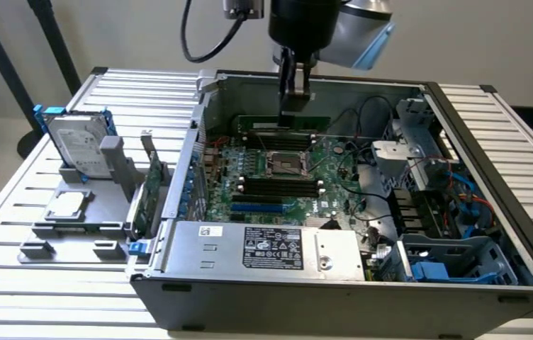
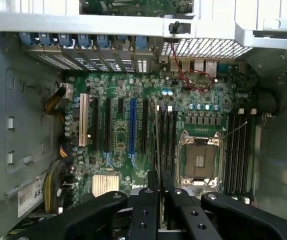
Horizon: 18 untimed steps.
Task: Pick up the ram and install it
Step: 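Pick up the ram and move it above insertion slot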
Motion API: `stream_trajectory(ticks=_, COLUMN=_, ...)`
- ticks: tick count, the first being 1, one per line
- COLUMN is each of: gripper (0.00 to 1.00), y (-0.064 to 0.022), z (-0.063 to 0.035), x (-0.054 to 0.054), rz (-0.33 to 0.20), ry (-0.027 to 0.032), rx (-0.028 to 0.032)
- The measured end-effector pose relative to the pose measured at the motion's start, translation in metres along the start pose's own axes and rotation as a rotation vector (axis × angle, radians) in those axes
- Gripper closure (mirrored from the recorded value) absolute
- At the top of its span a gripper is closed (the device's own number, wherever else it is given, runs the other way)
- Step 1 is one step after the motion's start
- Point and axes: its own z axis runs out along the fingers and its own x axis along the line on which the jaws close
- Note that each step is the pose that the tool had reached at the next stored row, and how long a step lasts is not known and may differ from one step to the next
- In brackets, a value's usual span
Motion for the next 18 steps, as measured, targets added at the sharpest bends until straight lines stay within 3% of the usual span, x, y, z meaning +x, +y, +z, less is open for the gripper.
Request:
stream_trajectory(ticks=8, gripper=0.86, y=-0.0057, z=0.0142, x=-0.001, rz=0.069, ry=-0.0027, rx=-0.0013)
stream_trajectory(ticks=14, gripper=0.86, y=-0.0063, z=0.025, x=-0.014, rz=0.075, ry=-0.0031, rx=-0.0014)
stream_trajectory(ticks=18, gripper=0.86, y=-0.0067, z=0.0323, x=-0.017, rz=0.076, ry=-0.0034, rx=-0.0013)
